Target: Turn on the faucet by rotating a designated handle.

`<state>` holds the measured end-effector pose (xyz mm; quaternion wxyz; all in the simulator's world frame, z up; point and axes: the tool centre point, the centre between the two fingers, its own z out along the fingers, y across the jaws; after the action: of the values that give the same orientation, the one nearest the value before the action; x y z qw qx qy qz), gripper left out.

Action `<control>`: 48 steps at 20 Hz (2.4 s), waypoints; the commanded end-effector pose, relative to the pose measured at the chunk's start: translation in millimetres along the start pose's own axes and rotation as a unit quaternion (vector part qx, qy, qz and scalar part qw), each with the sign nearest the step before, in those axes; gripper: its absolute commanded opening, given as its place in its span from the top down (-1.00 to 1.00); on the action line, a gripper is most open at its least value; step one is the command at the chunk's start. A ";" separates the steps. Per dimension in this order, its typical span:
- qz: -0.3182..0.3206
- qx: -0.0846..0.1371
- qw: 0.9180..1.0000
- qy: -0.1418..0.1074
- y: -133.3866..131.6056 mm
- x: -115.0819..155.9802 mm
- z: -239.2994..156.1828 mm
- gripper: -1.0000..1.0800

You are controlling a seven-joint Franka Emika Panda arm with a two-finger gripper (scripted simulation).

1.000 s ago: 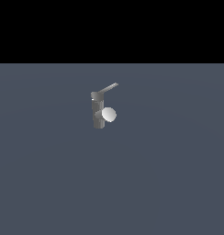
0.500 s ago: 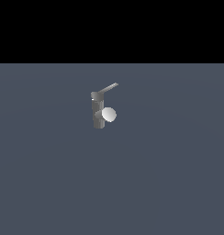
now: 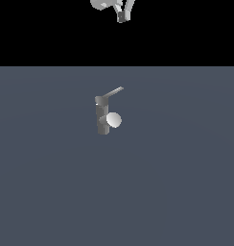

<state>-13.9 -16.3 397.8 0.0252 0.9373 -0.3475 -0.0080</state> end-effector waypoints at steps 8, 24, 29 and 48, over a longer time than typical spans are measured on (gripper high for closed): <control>0.109 0.007 0.994 0.001 -51.8 51.5 60.7 1.00; 0.271 0.022 0.962 -0.006 -114.6 109.4 179.6 1.00; 0.296 0.024 0.955 -0.008 -122.3 116.0 200.4 1.00; 0.306 0.024 0.952 -0.009 -107.0 107.4 210.6 1.00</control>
<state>135.3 -12.1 182.5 -0.0011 0.7867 -0.6173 0.0011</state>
